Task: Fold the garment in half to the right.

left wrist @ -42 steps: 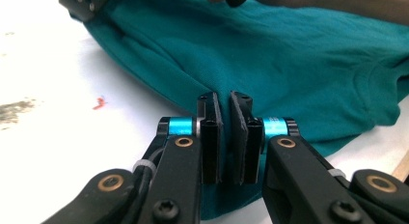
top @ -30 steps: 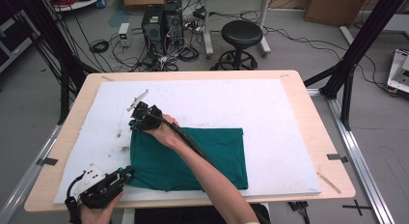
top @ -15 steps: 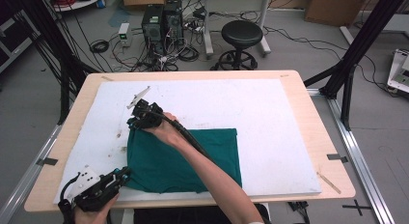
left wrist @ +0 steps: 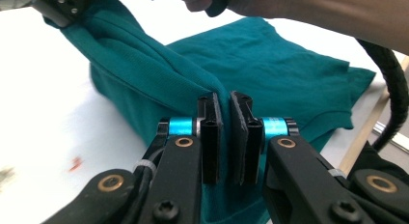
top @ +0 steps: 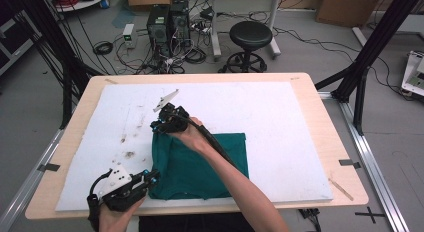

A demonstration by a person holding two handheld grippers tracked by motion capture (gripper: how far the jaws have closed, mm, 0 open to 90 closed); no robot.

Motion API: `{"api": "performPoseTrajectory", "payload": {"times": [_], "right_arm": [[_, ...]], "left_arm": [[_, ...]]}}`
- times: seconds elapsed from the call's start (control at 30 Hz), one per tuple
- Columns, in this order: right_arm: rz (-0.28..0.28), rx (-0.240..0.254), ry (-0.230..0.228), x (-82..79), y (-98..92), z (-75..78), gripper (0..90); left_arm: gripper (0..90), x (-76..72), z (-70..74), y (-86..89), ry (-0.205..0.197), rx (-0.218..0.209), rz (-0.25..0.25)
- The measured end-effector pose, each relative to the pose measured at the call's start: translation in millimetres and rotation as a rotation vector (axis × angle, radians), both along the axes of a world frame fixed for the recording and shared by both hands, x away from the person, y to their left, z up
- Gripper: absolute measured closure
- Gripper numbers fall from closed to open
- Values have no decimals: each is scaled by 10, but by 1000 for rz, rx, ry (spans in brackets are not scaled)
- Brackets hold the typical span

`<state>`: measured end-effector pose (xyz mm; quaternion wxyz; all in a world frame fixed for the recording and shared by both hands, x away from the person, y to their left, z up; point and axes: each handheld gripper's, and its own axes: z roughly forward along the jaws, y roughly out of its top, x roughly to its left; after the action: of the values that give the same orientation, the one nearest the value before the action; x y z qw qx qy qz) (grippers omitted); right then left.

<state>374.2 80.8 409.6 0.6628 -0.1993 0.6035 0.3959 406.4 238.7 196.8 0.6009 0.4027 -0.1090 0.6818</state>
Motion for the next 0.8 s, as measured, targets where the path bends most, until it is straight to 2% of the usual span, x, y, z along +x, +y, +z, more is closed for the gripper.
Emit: {"api": "performPoseTrajectory", "payload": {"times": [0.17,0.37,0.47,0.63,0.73,0.8], "right_arm": [[-5,12,6,-5,-154,8,851],[-13,34,-21,26,-335,0,851],[-17,52,2,78,-458,15,851],[6,71,16,51,-643,28,851],[16,86,-11,25,-751,5,851],[22,98,-9,35,-837,2,851]], "left_arm": [[829,11,55,-159,8,40,13],[829,28,127,-332,17,77,12],[829,31,163,-426,22,99,10],[828,7,229,-603,25,138,-3],[828,-1,270,-708,27,161,-8],[828,5,293,-779,29,173,-5]]}}
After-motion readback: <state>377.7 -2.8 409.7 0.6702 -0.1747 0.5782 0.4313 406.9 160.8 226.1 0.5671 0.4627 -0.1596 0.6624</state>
